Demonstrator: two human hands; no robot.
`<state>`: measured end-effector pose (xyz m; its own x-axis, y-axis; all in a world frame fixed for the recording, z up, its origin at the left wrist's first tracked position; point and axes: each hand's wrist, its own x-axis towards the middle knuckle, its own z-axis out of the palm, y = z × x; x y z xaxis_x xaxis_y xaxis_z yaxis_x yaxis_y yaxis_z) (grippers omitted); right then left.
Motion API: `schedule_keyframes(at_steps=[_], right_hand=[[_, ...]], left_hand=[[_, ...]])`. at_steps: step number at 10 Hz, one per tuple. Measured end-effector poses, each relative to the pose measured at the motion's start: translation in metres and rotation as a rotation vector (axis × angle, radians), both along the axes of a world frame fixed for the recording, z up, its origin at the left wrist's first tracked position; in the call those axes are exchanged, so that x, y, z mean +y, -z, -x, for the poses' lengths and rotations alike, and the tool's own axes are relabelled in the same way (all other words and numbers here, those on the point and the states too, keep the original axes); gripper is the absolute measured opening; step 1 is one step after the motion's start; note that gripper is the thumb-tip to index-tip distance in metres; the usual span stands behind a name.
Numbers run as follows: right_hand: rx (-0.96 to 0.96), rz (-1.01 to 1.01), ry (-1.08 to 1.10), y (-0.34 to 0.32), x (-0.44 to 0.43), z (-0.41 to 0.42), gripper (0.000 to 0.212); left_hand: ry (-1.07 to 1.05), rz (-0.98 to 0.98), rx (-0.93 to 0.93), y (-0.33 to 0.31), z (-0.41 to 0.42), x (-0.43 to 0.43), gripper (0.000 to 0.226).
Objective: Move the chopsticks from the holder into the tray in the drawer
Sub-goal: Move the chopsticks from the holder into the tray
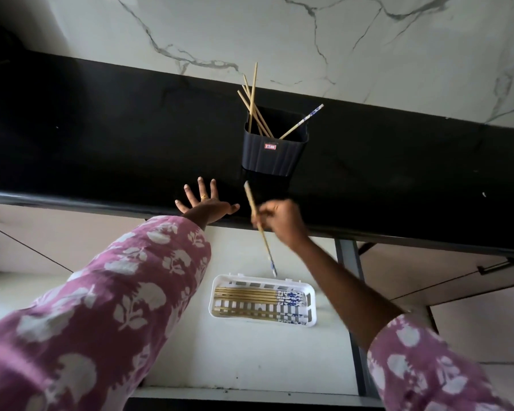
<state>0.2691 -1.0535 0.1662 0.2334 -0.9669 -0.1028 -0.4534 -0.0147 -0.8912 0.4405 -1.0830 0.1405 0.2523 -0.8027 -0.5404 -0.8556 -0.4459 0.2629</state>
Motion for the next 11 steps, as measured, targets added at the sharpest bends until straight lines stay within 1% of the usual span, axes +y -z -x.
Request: schedule_keyframes(at_steps=[1, 2, 3, 4, 5, 6, 7, 8, 9, 11], right_hand=[[0.274, -0.058, -0.202, 0.043, 0.037, -0.003, 0.014], [0.446, -0.098, -0.358, 0.076, 0.062, -0.003, 0.020], [0.577, -0.143, -0.451, 0.097, 0.076, -0.001, 0.025], [0.691, -0.169, -0.552, 0.114, 0.086, -0.002, 0.023], [0.771, -0.233, -0.554, 0.128, 0.092, -0.001, 0.020], [0.686, -0.372, -0.390, 0.136, 0.095, 0.000, 0.021], [0.652, -0.369, -0.360, 0.141, 0.096, -0.005, 0.027], [0.656, -0.326, -0.314, 0.146, 0.095, -0.011, 0.040], [0.686, -0.279, -0.307, 0.150, 0.093, -0.016, 0.034], [0.668, -0.224, -0.367, 0.149, 0.097, -0.016, 0.038]], left_hand=[[-0.002, -0.001, -0.008, 0.002, 0.000, -0.001, 0.091], [-0.006, -0.005, -0.021, 0.001, 0.002, -0.001, 0.091], [-0.004, -0.008, -0.025, -0.001, 0.003, -0.001, 0.091], [-0.012, -0.014, -0.038, -0.002, 0.004, -0.001, 0.090], [-0.021, -0.014, -0.039, 0.000, 0.004, -0.003, 0.089], [-0.019, -0.015, -0.038, 0.002, 0.003, -0.004, 0.090], [-0.017, -0.015, -0.037, 0.003, 0.003, -0.005, 0.091], [-0.019, -0.019, -0.039, 0.002, 0.003, -0.006, 0.091], [-0.017, -0.024, -0.042, 0.002, 0.003, -0.006, 0.092], [-0.013, -0.030, -0.036, 0.004, 0.001, -0.008, 0.091]])
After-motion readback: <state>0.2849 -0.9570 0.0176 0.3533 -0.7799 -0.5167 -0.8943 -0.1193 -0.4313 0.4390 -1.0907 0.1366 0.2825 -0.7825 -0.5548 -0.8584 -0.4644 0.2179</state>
